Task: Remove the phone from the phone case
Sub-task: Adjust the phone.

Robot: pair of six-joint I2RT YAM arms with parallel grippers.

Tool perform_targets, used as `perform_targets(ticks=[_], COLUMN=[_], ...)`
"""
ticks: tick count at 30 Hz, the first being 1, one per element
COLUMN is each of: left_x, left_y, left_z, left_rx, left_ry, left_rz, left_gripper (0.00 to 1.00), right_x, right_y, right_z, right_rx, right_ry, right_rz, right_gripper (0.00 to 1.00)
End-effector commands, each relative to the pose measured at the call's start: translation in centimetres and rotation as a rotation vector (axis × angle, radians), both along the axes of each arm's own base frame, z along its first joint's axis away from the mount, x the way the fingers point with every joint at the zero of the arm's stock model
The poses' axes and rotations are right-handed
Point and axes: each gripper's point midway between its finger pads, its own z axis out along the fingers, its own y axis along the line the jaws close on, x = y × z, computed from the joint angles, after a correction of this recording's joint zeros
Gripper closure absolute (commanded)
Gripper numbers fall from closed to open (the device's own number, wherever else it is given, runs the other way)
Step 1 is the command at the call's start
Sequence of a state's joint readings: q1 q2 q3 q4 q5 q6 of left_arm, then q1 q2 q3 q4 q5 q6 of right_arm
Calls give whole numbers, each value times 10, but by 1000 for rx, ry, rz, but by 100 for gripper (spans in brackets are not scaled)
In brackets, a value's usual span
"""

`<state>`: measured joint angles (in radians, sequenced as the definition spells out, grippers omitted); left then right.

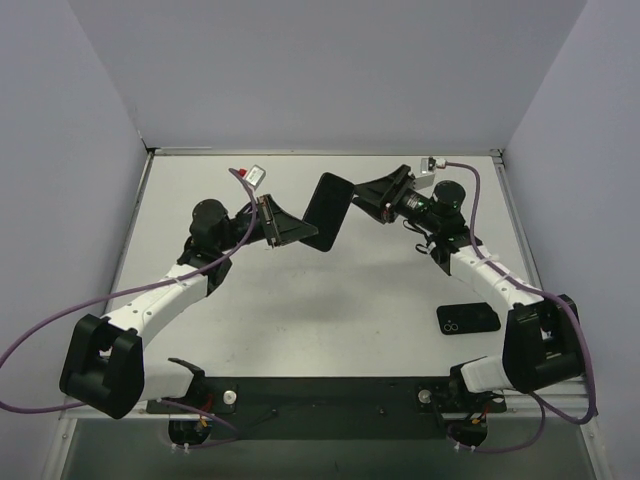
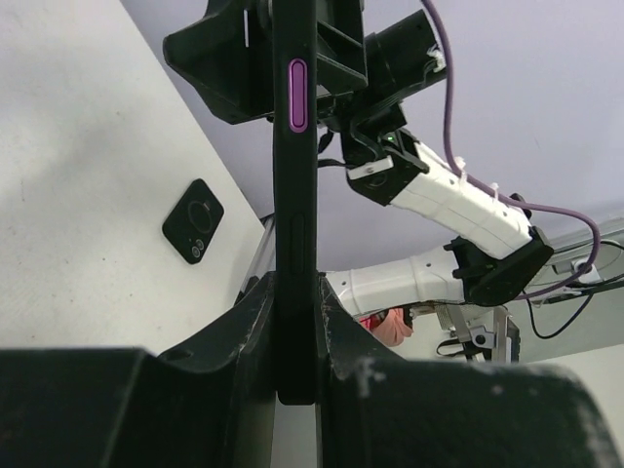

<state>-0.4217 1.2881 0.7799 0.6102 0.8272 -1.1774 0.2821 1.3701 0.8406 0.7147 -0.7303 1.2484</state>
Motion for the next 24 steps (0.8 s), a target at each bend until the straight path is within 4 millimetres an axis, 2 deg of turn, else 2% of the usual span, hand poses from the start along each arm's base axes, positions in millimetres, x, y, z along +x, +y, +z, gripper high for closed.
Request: perform_targets(ticks=[1, 3, 8, 16, 24], left_x=[-6, -6, -6, -8, -7], left_y=[4, 4, 5, 7, 7], left_z=[36, 38, 37, 38, 41], left_rx=[-81, -88, -94, -99, -110], left_ry=[-132, -131, -119, -116, -114], left_rz=[-9, -7, -4, 1, 3], left_gripper=[100, 100, 100, 100, 100], right_x=[-5, -1, 2, -6, -11], right_y=[2, -1, -15, -11, 21], right_z=[62, 60, 63, 82, 77], right_rx=[197, 207, 221, 256, 222], right_ry=[-185, -180, -198, -267, -238], right_rz=[36, 5, -81, -40, 76], right_gripper=[53, 53, 44, 42, 51])
